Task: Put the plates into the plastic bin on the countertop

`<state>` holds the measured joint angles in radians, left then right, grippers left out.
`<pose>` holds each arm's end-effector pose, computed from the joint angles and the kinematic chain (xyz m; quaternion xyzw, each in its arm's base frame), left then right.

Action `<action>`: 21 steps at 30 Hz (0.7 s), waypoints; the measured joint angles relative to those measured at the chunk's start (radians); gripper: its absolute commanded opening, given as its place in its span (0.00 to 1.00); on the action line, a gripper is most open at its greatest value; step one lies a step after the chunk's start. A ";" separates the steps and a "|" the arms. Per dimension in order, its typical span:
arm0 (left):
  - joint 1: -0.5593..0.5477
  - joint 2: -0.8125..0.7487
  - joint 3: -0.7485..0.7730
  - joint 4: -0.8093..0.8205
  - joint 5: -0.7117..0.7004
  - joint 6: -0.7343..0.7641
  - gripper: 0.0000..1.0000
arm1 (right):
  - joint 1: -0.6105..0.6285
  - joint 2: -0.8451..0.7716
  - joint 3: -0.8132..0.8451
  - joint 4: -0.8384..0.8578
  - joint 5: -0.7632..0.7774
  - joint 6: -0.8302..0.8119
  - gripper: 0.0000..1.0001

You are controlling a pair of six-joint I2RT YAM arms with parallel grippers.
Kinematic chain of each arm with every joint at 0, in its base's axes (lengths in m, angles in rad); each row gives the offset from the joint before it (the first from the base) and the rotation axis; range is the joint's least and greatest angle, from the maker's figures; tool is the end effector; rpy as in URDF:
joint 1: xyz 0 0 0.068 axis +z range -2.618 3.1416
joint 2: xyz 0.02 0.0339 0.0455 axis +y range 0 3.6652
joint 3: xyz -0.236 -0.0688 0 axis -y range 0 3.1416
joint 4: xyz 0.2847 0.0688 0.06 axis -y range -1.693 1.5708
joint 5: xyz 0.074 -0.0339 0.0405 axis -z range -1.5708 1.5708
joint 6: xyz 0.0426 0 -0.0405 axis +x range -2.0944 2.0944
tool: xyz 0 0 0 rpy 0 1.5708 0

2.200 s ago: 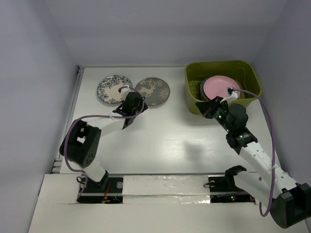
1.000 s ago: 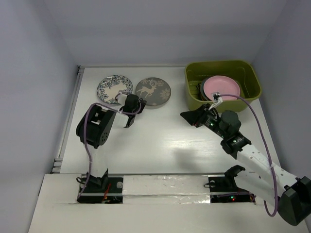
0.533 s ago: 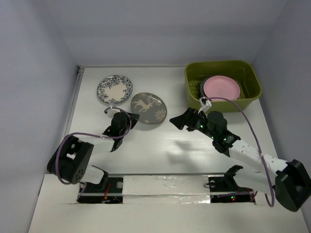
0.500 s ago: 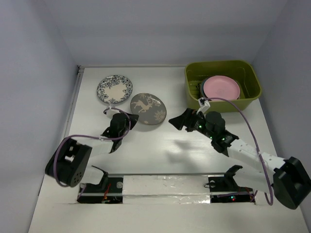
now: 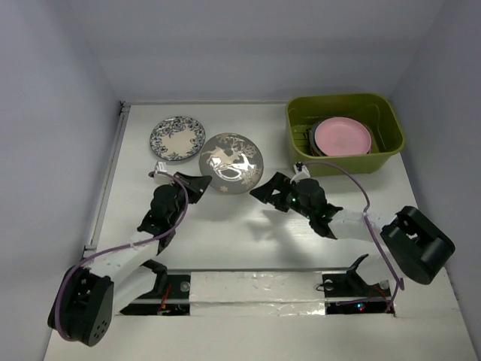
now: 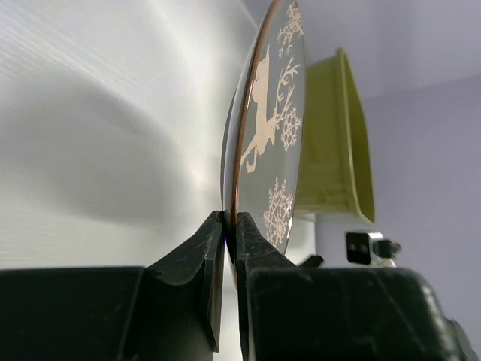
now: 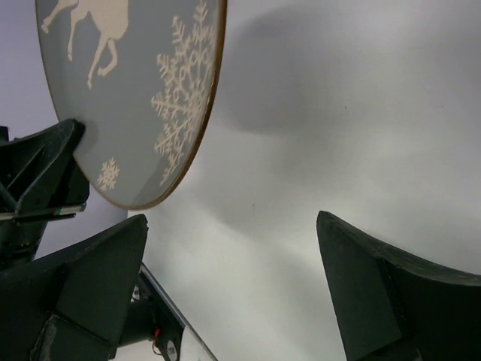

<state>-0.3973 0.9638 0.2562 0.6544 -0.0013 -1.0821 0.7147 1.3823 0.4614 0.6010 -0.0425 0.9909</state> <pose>0.2372 -0.0995 0.1617 -0.2441 0.6834 -0.4634 0.5086 0.2303 0.2022 0.1183 0.0993 0.8045 0.4522 0.3721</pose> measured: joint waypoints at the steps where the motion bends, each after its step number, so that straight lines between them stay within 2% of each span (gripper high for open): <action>1: 0.008 -0.014 0.000 -0.006 0.019 0.000 0.00 | 0.000 0.009 0.000 0.016 0.005 0.005 1.00; 8: 0.035 -0.127 0.000 -0.094 0.127 -0.003 0.00 | 0.000 0.026 0.042 0.071 0.039 0.025 0.94; 11: 0.048 -0.189 0.000 -0.146 0.165 -0.004 0.00 | 0.000 0.026 0.067 0.088 0.060 0.030 0.87; 12: 0.054 -0.209 0.000 -0.161 0.178 -0.005 0.00 | 0.000 0.027 0.074 0.097 0.067 0.030 0.82; 13: 0.059 -0.227 0.000 -0.175 0.189 -0.005 0.00 | 0.000 0.027 0.079 0.109 0.071 0.030 0.71; 14: 0.061 -0.244 0.000 -0.186 0.198 -0.006 0.00 | 0.000 0.026 0.084 0.119 0.077 0.028 0.56; 15: 0.063 -0.257 0.001 -0.195 0.206 -0.006 0.00 | 0.000 0.026 0.087 0.124 0.080 0.023 0.31; 18: 0.071 -0.284 0.015 -0.252 0.215 0.002 0.00 | 0.000 0.003 0.088 0.127 0.098 0.037 0.01; 20: 0.076 -0.286 0.019 -0.280 0.223 -0.003 0.00 | 0.001 -0.042 0.097 0.127 0.112 0.045 0.00; 21: 0.077 -0.290 0.026 -0.277 0.231 -0.004 0.04 | 0.006 -0.069 0.102 0.105 0.123 0.034 0.00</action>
<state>-0.3202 0.6735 0.2817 0.3771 0.2295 -1.0863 0.7204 1.3128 0.5636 0.7063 0.0803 1.0252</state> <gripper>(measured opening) 0.039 0.068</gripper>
